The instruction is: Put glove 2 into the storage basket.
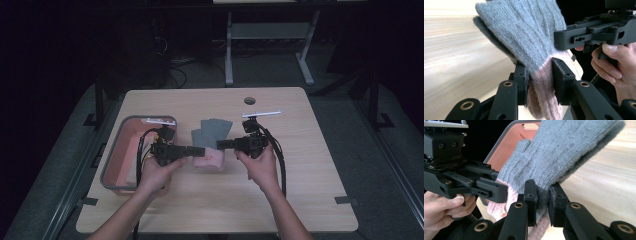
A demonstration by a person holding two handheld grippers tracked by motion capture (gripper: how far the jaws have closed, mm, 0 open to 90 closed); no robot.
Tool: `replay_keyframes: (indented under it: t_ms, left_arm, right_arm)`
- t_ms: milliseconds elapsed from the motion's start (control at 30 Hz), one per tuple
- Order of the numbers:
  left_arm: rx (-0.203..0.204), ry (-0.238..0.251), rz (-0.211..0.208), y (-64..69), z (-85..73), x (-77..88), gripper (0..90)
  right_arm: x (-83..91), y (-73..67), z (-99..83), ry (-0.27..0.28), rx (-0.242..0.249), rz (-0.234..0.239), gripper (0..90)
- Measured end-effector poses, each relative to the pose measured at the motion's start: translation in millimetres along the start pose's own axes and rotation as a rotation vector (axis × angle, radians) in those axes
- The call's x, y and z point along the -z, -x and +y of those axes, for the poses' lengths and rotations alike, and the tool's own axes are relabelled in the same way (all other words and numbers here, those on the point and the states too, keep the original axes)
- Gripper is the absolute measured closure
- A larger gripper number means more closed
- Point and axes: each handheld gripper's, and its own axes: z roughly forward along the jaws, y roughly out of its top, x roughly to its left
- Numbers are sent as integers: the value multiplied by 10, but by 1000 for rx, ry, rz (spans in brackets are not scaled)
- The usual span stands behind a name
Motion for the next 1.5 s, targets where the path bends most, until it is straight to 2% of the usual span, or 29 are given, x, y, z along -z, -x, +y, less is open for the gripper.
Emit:
replay_keyframes:
  t_ms: [333, 500, 1000, 1067, 1500]
  left_arm:
    - [7, 13, 14, -82, 26, 165, 678]
    - [6, 20, 14, -136, 32, 239, 681]
    - [15, 49, 47, -251, 12, 523, 685]
    - [27, 56, 50, -256, 7, 557, 686]
    - [39, 77, 91, -392, -48, 804, 690]
  right_arm:
    - [-141, -64, 93, -3, -13, 50, 787]
    - [-210, -116, 146, -13, 1, 56, 787]
    - [-436, -244, 261, -33, 13, 106, 785]
    - [-480, -275, 286, -38, 20, 114, 784]
    - [-721, -396, 353, -51, 38, 150, 783]
